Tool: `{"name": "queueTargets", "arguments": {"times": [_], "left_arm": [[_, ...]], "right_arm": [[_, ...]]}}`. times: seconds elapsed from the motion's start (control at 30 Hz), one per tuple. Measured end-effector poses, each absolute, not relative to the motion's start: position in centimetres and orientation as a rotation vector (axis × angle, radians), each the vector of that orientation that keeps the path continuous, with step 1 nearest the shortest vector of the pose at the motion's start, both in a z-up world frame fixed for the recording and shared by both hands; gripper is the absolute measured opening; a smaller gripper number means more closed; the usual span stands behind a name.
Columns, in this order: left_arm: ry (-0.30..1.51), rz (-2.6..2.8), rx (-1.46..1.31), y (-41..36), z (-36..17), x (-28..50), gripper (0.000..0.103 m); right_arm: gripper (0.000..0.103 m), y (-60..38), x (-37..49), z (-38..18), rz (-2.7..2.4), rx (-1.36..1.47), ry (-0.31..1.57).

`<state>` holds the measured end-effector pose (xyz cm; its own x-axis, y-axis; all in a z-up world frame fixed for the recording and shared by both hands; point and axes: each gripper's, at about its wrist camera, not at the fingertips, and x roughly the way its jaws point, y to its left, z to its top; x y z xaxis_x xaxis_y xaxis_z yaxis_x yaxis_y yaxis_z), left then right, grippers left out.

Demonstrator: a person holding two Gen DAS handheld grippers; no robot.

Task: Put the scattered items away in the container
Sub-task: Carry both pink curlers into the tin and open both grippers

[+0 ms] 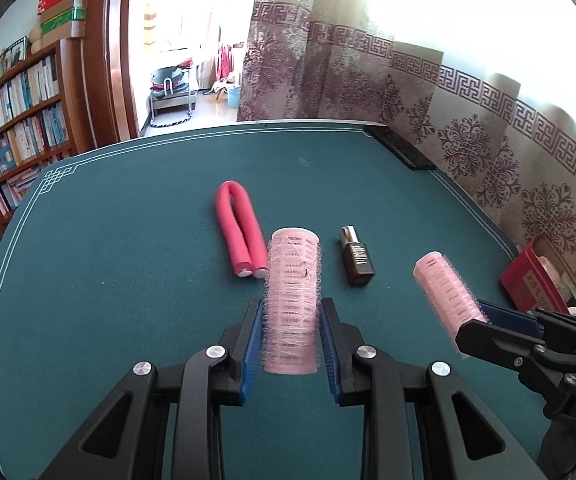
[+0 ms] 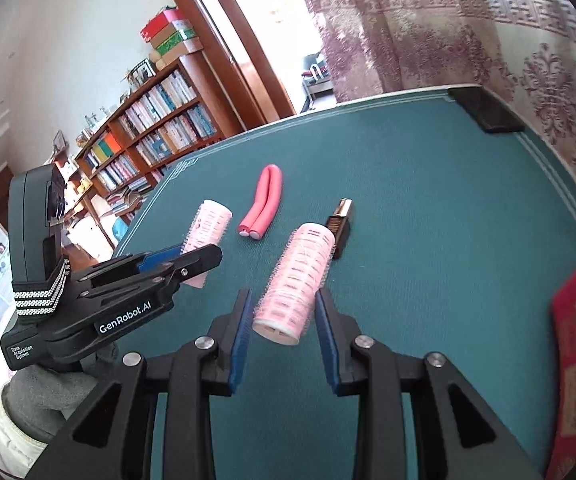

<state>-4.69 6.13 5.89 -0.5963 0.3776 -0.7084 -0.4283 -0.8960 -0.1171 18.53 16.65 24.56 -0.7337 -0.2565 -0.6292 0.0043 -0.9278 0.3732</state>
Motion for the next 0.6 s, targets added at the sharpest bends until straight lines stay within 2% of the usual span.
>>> {"name": "queueTargets", "arguments": {"times": [0.6], "left_arm": [[0.253,2.269,-0.950,18.2,9.0,2.6,0.029]], "right_arm": [[0.034,24.9,32.4,29.1,-3.140,0.877,-0.616]]}}
